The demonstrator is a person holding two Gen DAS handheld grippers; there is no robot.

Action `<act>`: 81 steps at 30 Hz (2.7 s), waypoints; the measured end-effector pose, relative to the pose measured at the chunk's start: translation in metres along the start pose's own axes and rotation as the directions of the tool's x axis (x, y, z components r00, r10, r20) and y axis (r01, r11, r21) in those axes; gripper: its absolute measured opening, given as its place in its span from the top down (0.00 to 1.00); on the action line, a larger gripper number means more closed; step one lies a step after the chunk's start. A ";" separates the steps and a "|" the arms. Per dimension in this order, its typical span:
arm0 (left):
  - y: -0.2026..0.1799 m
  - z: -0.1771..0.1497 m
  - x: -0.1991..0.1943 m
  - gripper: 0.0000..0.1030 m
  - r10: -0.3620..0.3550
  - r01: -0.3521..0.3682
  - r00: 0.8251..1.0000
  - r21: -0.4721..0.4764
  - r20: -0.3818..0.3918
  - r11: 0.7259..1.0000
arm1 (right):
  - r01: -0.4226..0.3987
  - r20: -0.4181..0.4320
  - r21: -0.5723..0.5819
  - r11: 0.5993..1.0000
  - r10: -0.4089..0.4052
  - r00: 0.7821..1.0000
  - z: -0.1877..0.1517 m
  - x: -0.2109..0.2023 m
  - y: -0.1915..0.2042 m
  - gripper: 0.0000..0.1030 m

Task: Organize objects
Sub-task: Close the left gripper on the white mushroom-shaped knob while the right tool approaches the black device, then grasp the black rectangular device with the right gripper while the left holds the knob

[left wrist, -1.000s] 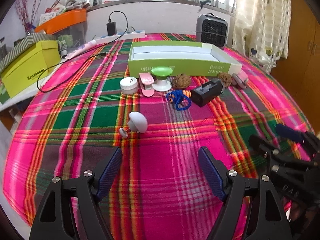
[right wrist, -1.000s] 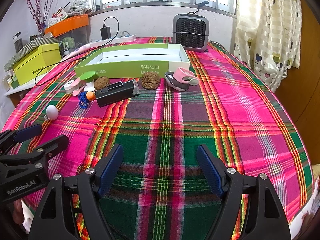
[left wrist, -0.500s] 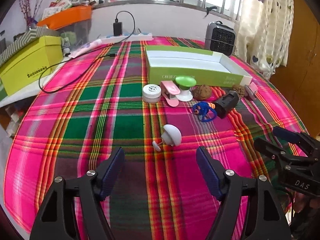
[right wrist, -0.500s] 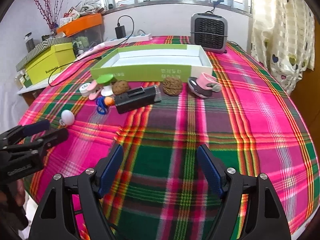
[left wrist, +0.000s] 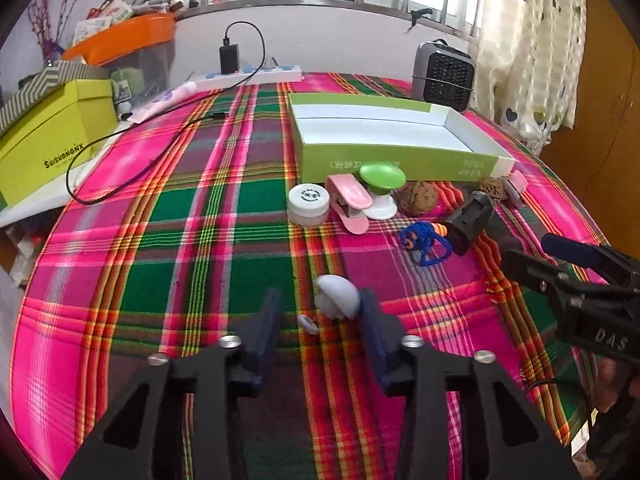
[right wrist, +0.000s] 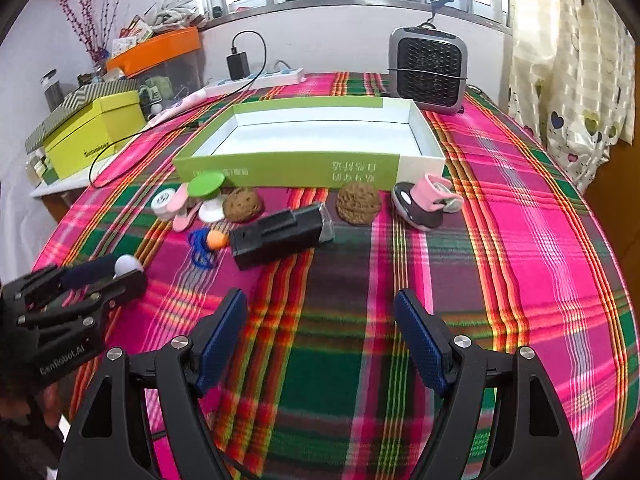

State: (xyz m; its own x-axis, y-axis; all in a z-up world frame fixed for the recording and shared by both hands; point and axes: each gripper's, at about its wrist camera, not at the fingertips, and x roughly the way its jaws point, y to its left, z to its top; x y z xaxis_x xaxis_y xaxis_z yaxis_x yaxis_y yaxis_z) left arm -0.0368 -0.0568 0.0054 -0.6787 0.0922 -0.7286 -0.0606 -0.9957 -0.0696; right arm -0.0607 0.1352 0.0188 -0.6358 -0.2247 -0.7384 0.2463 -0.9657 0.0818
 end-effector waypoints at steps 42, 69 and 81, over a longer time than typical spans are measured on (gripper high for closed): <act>0.005 0.007 0.007 0.72 -0.022 0.022 1.000 0.029 0.015 0.999 | 0.066 -0.085 0.065 0.996 -0.060 0.995 0.036 0.038 0.025 0.26; 0.009 0.007 0.008 0.68 -0.035 0.035 0.999 0.003 0.005 0.999 | 0.023 -0.079 -0.094 0.995 -0.031 0.996 0.028 0.042 0.017 0.30; 0.011 0.012 0.007 0.77 -0.016 0.016 1.000 -0.005 -0.006 1.000 | -0.021 -0.068 -0.139 0.990 0.011 0.998 0.029 0.041 0.024 0.62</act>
State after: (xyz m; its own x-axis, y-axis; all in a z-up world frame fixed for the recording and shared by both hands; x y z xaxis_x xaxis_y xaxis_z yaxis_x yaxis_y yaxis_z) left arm -0.0509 -0.0673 0.0073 -0.6735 0.1086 -0.7312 -0.0678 -0.9941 -0.0853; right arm -0.1021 0.0988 0.0098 -0.5815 -0.2262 -0.7815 0.3585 -0.9335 0.0034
